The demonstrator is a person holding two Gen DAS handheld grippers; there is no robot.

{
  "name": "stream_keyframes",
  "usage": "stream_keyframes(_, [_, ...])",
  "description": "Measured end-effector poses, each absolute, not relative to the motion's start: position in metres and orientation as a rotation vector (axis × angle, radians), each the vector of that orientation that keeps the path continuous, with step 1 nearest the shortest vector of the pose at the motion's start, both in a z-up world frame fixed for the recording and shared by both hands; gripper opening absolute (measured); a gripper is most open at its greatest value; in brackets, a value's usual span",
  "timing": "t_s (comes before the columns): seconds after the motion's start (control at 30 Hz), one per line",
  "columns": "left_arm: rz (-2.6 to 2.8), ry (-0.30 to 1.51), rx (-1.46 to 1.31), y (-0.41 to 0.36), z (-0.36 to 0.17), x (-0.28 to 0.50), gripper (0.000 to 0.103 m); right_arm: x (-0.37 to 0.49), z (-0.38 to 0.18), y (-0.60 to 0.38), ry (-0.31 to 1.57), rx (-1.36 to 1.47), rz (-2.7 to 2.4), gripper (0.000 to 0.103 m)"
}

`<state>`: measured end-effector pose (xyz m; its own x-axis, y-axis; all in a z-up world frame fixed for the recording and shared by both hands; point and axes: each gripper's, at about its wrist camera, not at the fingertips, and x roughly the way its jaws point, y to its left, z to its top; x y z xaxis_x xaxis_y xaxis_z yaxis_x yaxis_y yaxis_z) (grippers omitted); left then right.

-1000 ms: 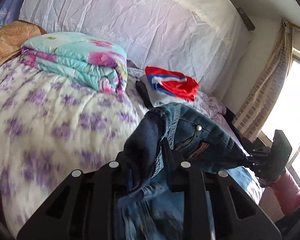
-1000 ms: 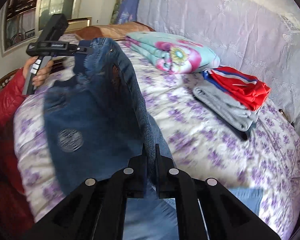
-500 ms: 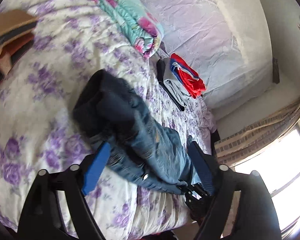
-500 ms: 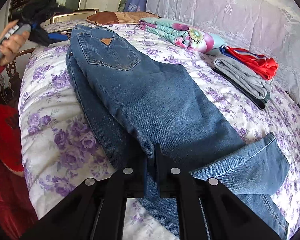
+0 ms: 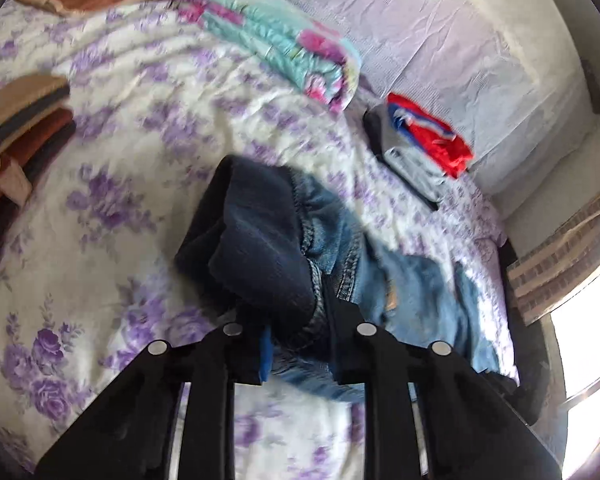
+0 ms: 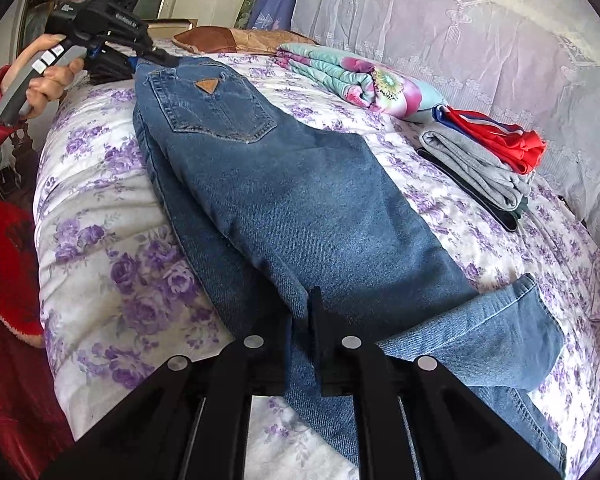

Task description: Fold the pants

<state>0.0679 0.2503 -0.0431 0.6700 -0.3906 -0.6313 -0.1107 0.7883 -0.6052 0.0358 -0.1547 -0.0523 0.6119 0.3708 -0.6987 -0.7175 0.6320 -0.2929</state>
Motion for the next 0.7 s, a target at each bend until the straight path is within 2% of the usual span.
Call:
stream_keyframes(0.13, [-0.269,0.806,-0.838,0.272,-0.061,0.061,0.022,0.038,-0.056,-0.149,0.658,-0.633,0.666,0.011])
stream_keyframes(0.2, [-0.232,0.754,-0.856,0.278,-0.046,0.045,0.028,0.035,-0.057,-0.147,0.647,-0.648,0.654,0.011])
stream_keyframes(0.23, [-0.181,0.724,-0.822,0.278,-0.037,0.037,0.041,0.035,-0.058,-0.146,0.645,-0.653,0.652,0.011])
stream_keyframes(0.27, [-0.110,0.680,-0.765,0.276,-0.024,0.027,0.050,0.035,-0.058,-0.146,0.645,-0.652,0.651,0.011])
stream_keyframes(0.33, [-0.055,0.596,-0.642,0.259,0.008,0.007,0.052,0.036,-0.058,-0.147,0.651,-0.636,0.660,0.011])
stream_keyframes(0.4, [-0.173,0.578,-0.570,0.225,0.032,0.006,0.065,0.038,-0.057,-0.148,0.658,-0.619,0.667,0.011])
stream_keyframes(0.43, [-0.234,0.595,-0.533,0.204,0.038,0.010,0.080,0.038,-0.057,-0.147,0.659,-0.616,0.667,0.011])
stream_keyframes(0.47, [-0.326,0.629,-0.473,0.170,0.043,0.021,0.084,0.038,-0.058,-0.147,0.657,-0.617,0.666,0.011])
stream_keyframes(0.57, [-0.491,0.727,-0.351,0.092,0.034,0.054,0.084,0.036,-0.057,-0.146,0.650,-0.620,0.655,0.011])
stream_keyframes(0.63, [-0.553,0.798,-0.305,0.054,0.015,0.079,0.084,0.036,-0.054,-0.154,0.653,-0.590,0.674,0.015])
stream_keyframes(0.67, [-0.562,0.842,-0.302,0.041,0.002,0.092,0.084,0.033,-0.049,-0.164,0.658,-0.544,0.702,0.022])
stream_keyframes(0.7, [-0.561,0.889,-0.309,0.032,-0.014,0.096,0.084,0.030,-0.044,-0.176,0.666,-0.488,0.739,0.038])
